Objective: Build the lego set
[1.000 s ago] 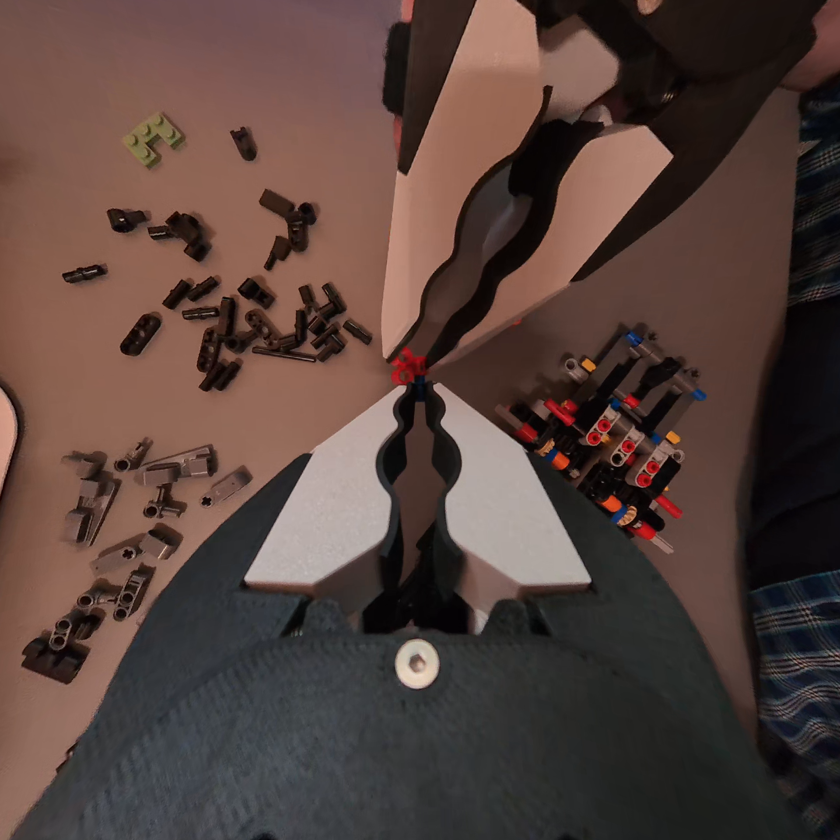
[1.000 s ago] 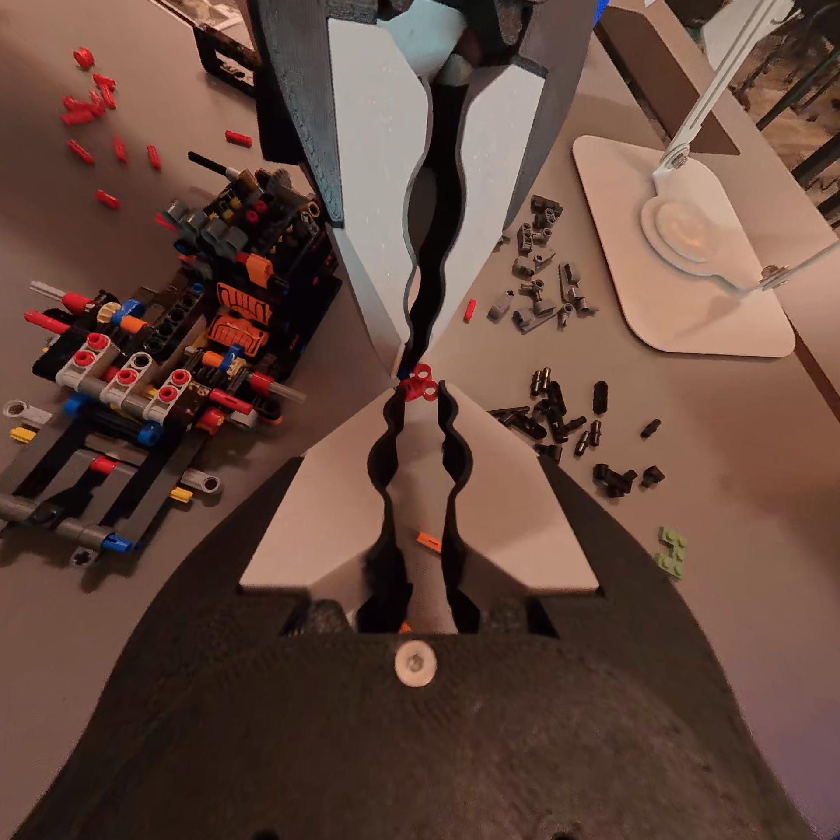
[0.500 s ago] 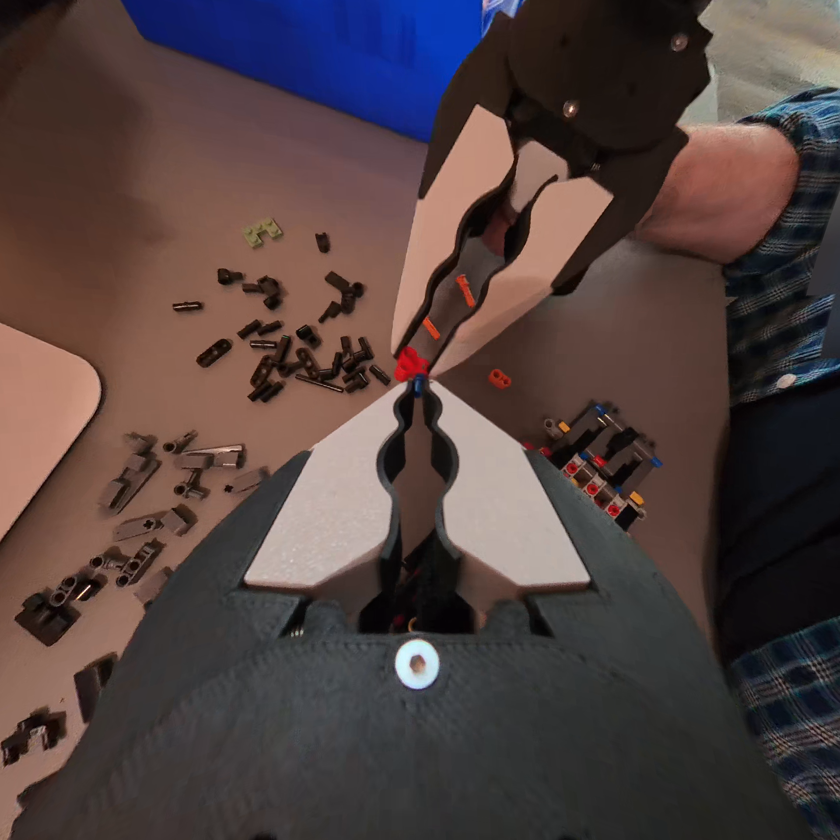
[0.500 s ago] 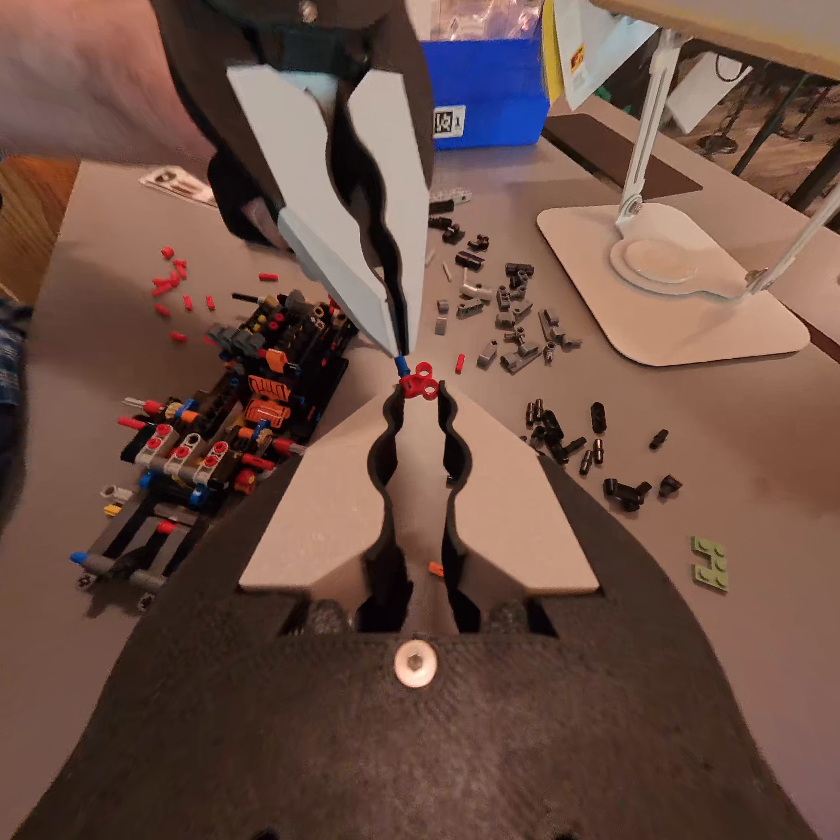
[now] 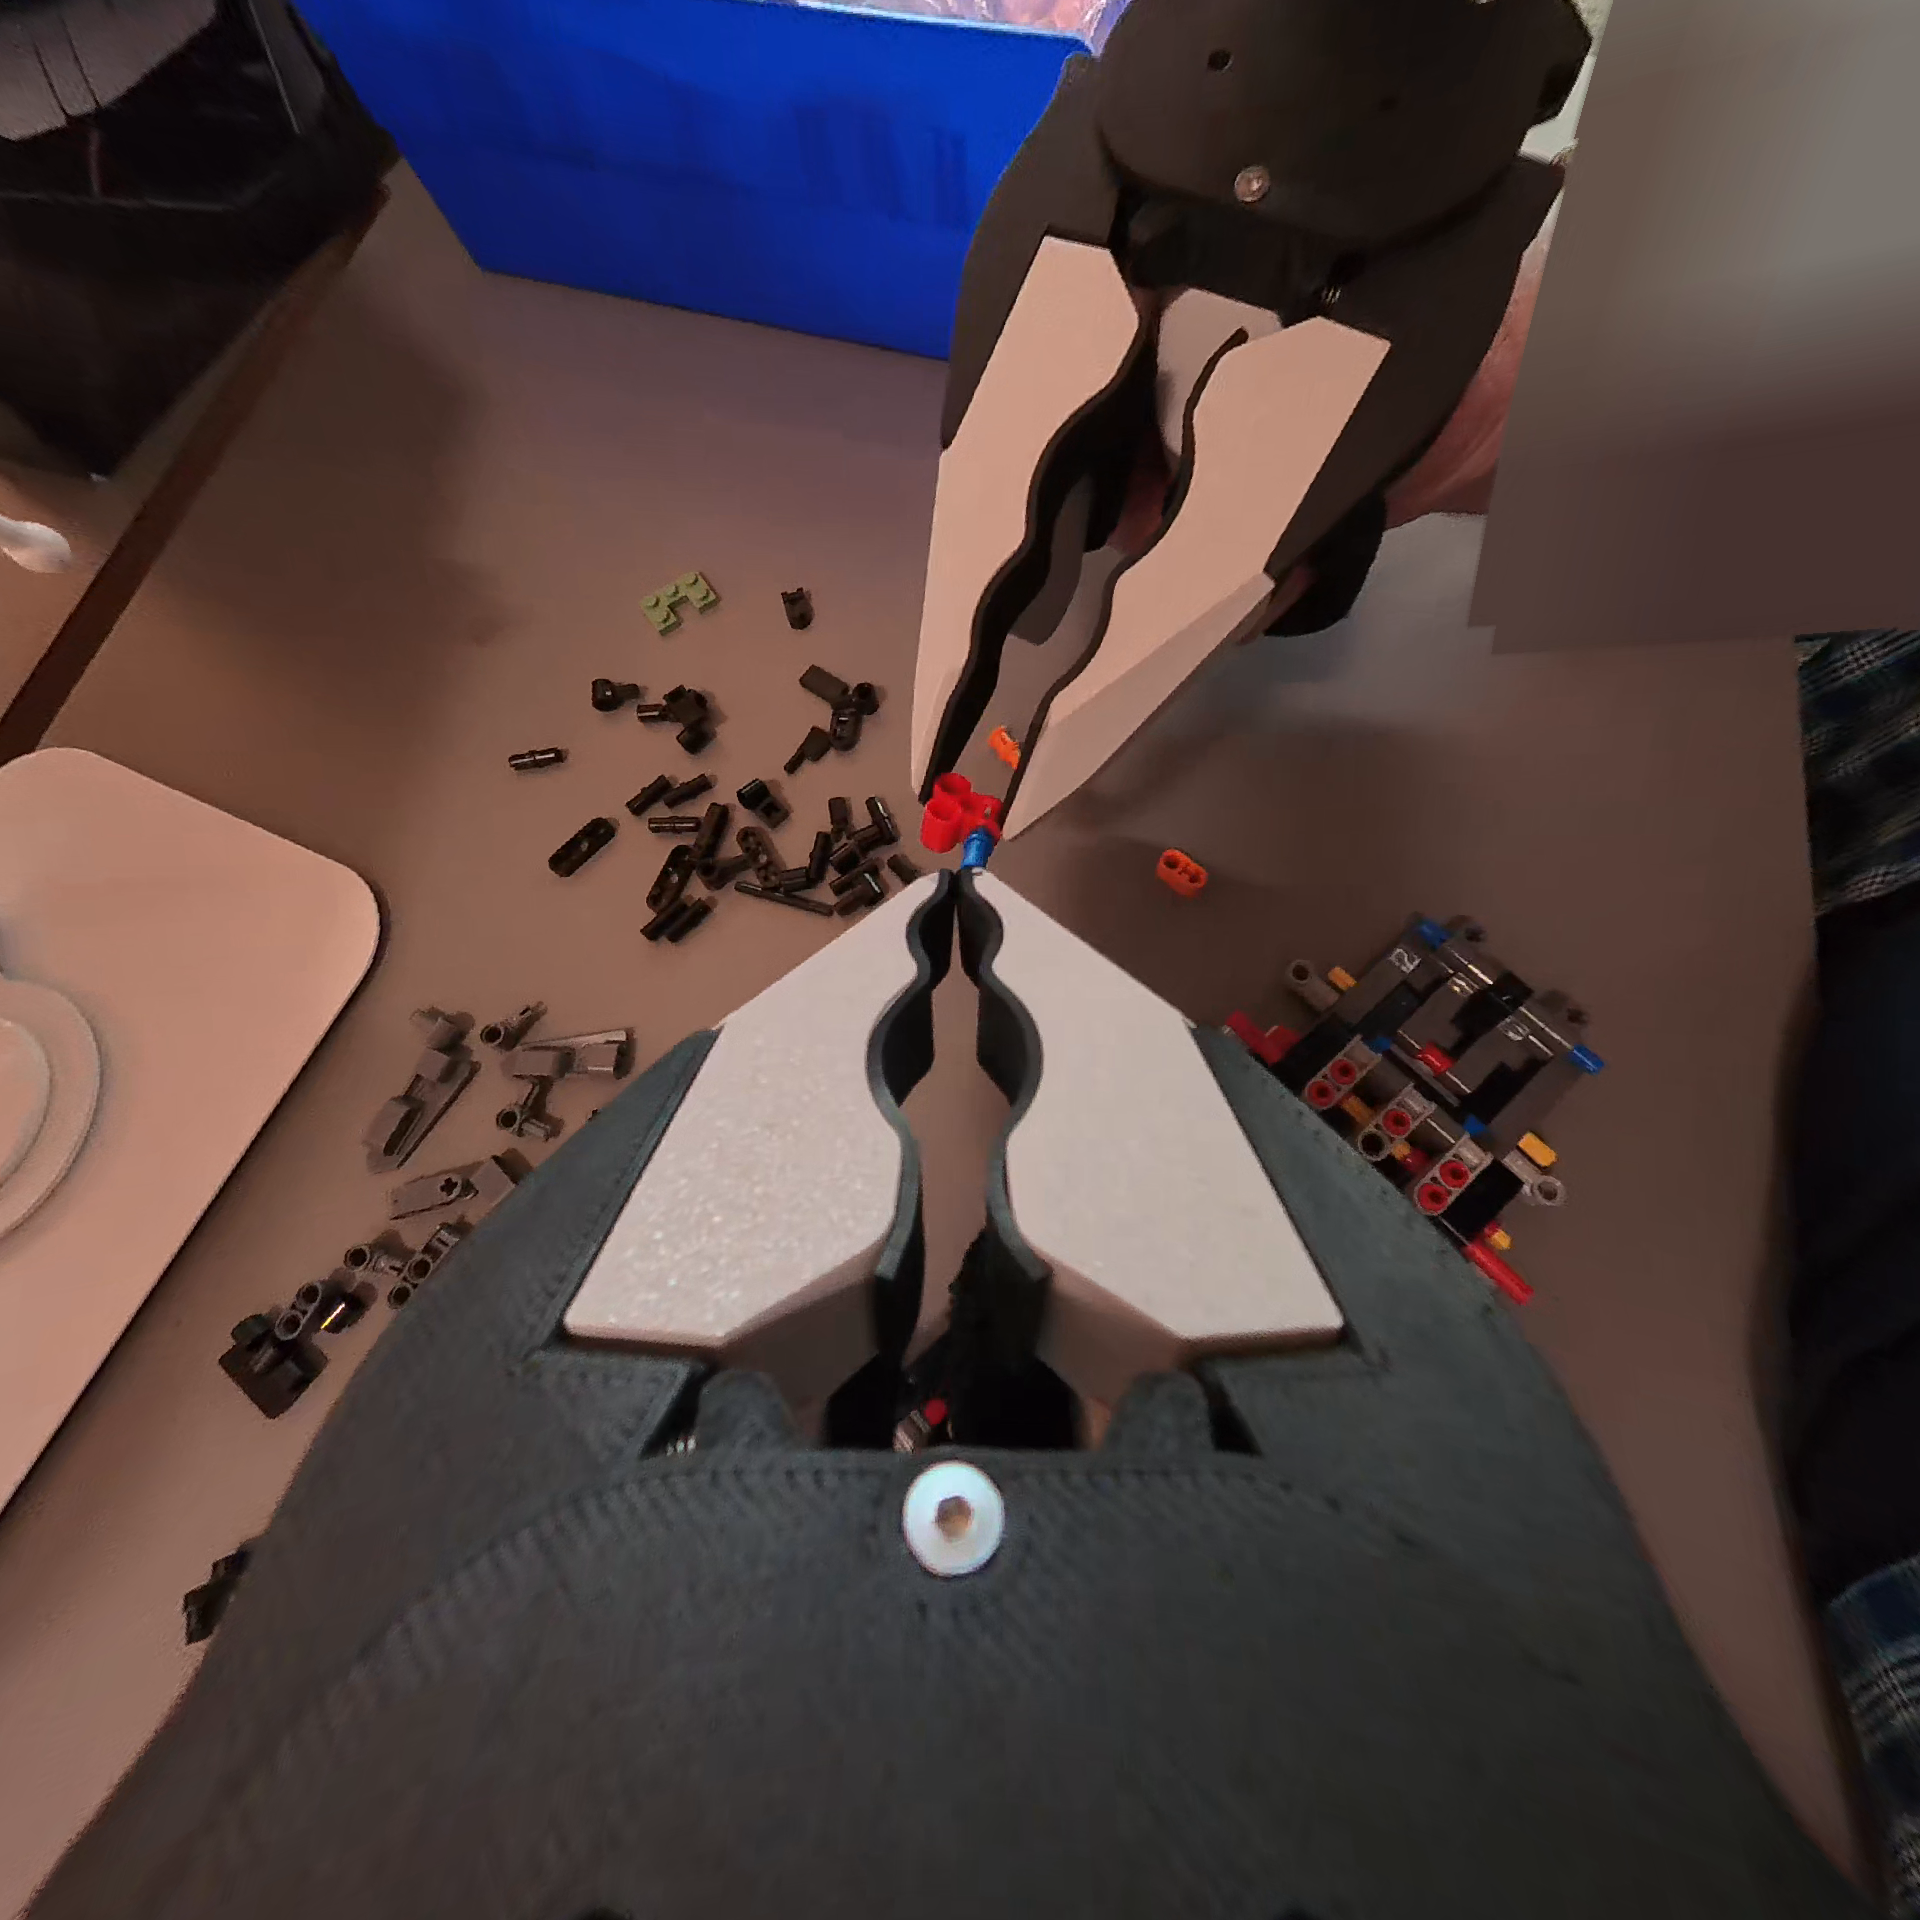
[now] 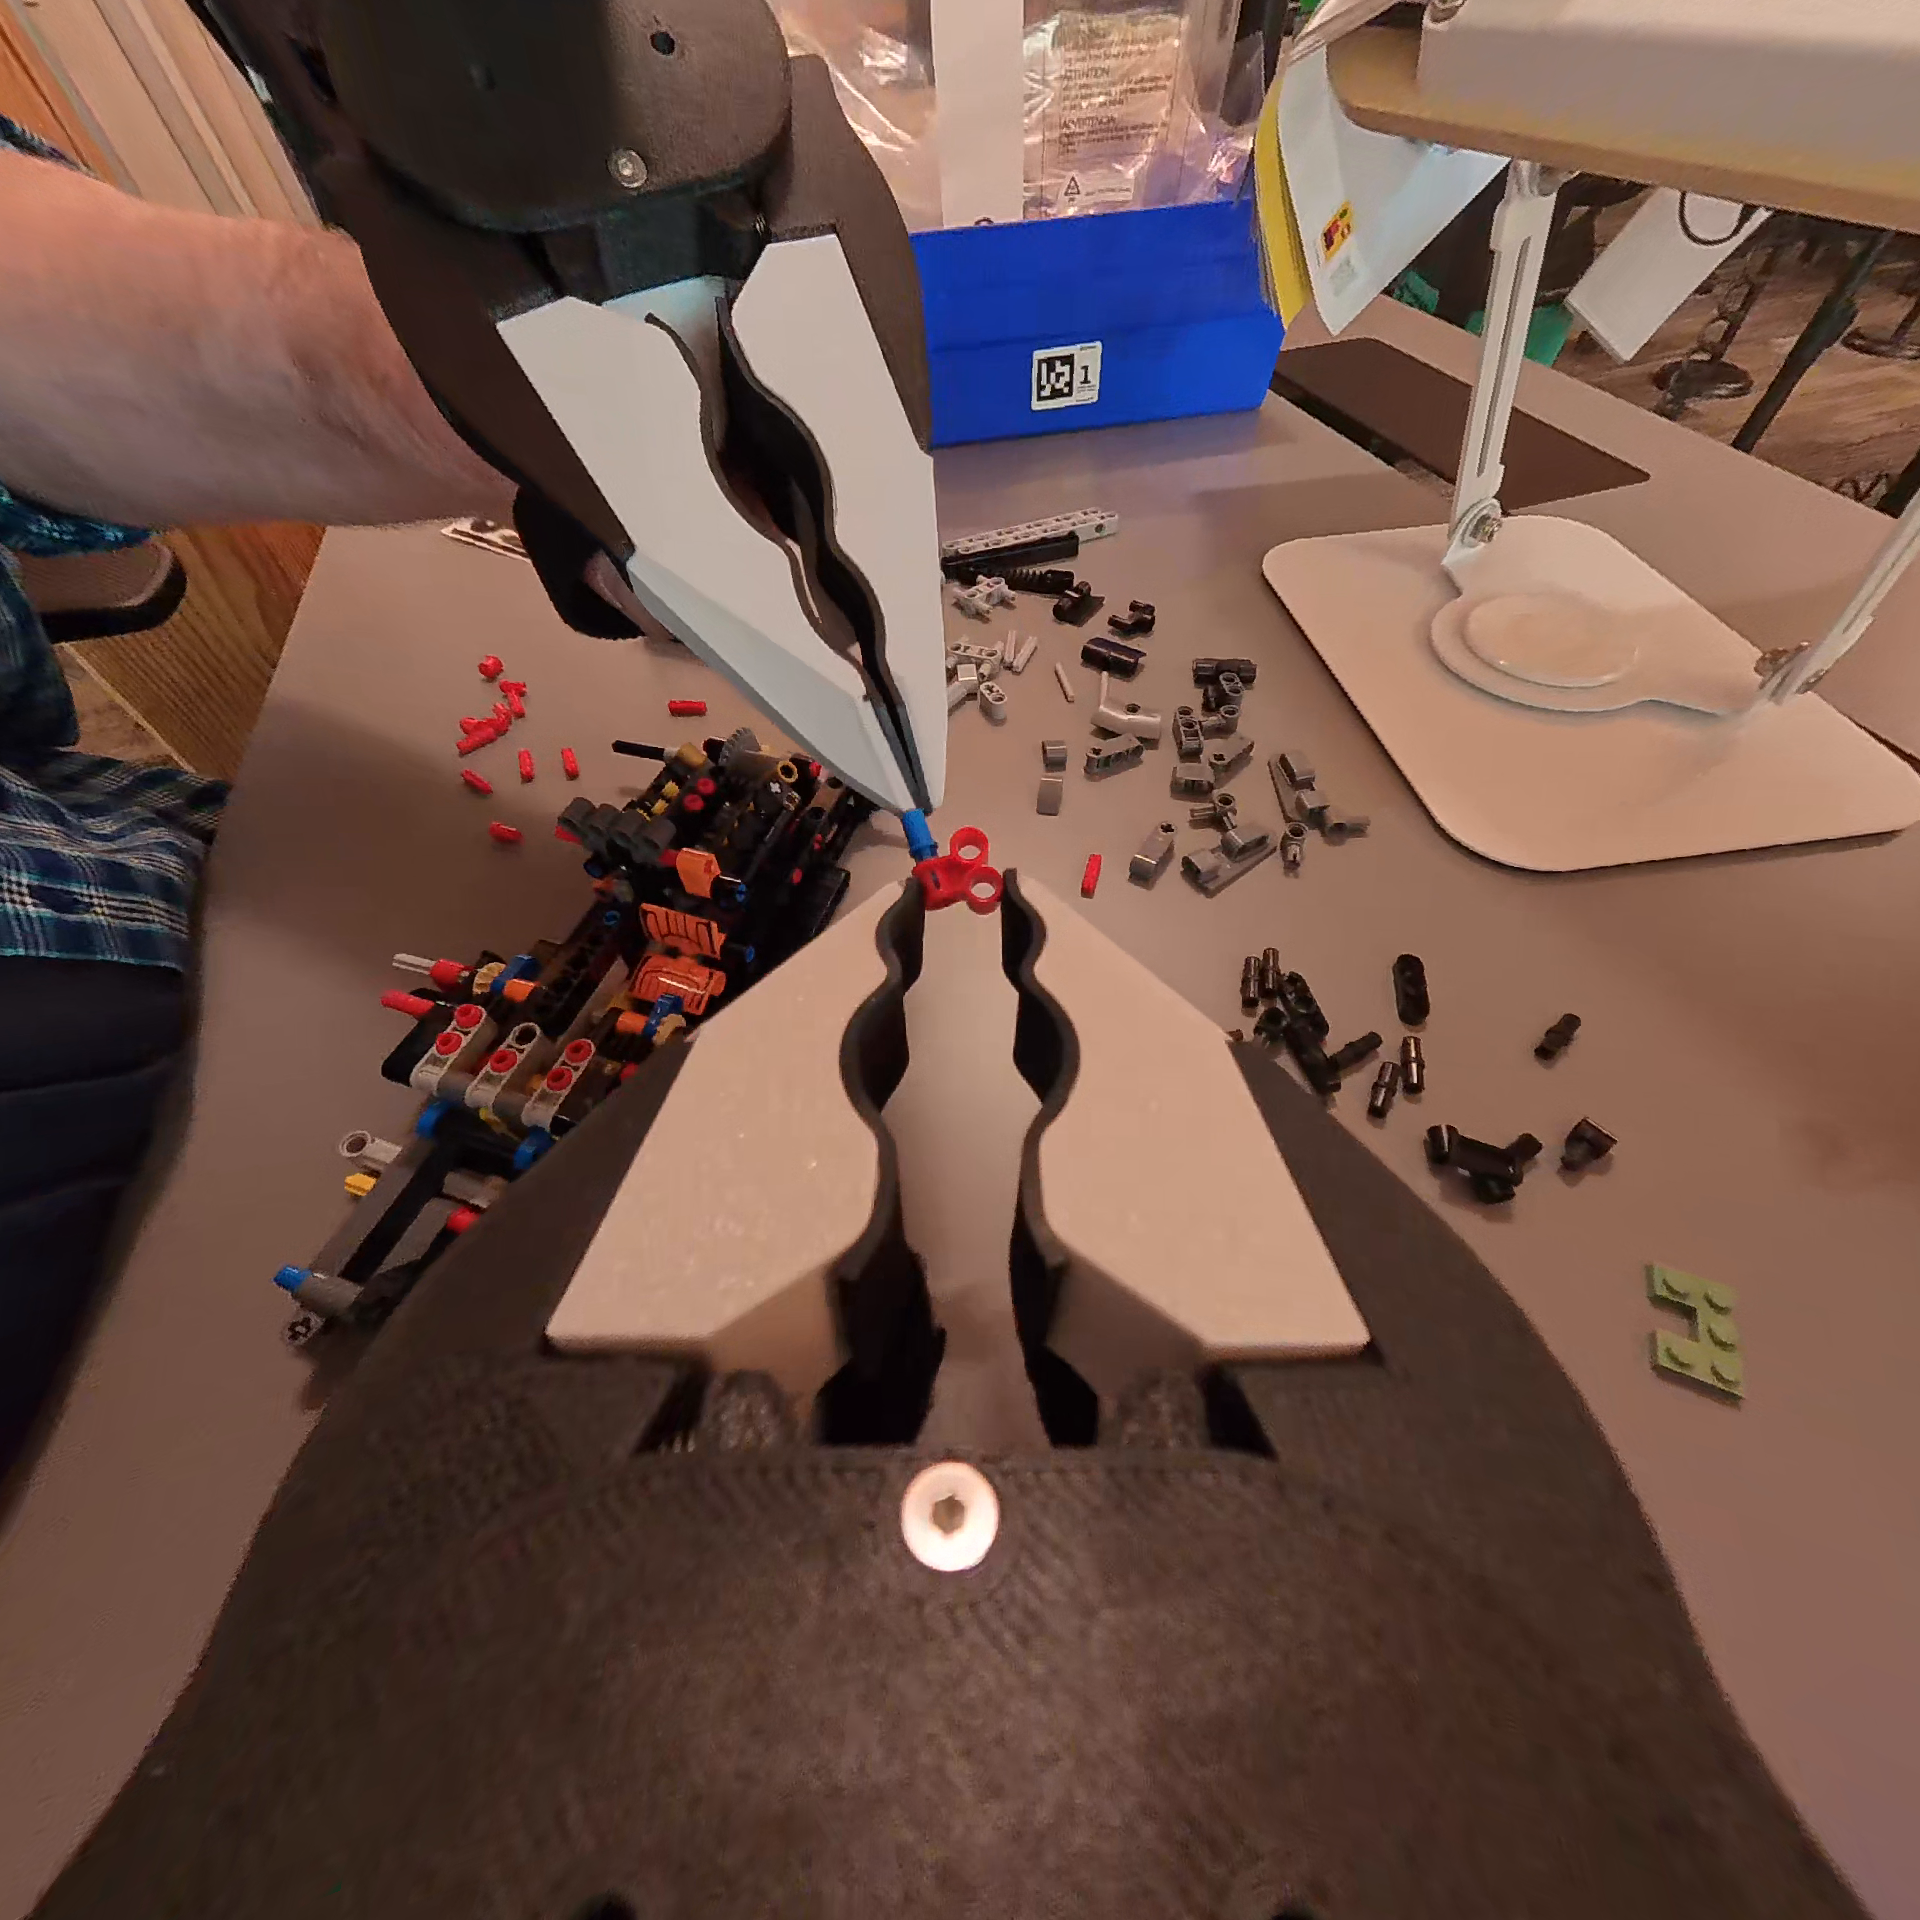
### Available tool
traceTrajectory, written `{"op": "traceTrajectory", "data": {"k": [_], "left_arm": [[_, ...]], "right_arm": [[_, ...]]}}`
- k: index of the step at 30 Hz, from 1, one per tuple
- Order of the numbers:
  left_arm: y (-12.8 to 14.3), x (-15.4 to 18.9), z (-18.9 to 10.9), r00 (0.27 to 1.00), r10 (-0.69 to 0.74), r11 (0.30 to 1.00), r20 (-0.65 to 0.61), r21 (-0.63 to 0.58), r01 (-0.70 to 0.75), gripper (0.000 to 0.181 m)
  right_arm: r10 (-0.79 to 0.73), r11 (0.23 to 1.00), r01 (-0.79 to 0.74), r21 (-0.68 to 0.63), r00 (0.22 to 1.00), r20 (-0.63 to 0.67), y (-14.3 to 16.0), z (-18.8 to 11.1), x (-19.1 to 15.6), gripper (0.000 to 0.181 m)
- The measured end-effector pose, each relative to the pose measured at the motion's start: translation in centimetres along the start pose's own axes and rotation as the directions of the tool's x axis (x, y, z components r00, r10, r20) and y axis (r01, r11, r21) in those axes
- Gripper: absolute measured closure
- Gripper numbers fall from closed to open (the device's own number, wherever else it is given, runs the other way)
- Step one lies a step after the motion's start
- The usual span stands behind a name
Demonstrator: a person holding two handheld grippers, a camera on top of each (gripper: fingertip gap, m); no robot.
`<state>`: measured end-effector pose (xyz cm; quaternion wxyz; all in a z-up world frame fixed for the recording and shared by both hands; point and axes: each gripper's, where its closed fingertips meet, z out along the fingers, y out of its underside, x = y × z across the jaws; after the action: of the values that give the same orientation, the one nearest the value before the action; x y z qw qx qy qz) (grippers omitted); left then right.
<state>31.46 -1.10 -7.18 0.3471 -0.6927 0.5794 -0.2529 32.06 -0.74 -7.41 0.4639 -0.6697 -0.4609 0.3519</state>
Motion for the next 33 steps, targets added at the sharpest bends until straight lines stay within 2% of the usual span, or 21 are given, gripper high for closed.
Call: {"op": "traceTrajectory", "data": {"k": [14,23,30,33], "left_arm": [[-0.2,0.3,0.1,0.999,-0.017,0.999,0.045,0.044,0.015,0.181],[0.3,0.6,0.2,0.996,-0.022,0.999,0.090,0.028,0.020,0.181],[0.6,0.3,0.6,0.993,-0.013,1.000,0.121,0.000,0.013,0.181],[2.2,0.2,1.2,0.995,-0.033,0.995,0.097,-0.091,0.042,0.181]], "right_arm": [[-0.042,0.999,0.042,-0.021,0.998,-0.036,0.0,-0.1,-0.1,0.170],[-0.074,0.996,0.070,-0.064,0.995,-0.066,0.6,0.4,-0.1,0.171],[-0.067,0.994,0.059,-0.092,0.994,-0.088,1.0,0.6,0.2,0.170],[0.007,0.987,-0.013,-0.160,0.999,-0.039,2.7,1.6,-0.2,0.169]]}}
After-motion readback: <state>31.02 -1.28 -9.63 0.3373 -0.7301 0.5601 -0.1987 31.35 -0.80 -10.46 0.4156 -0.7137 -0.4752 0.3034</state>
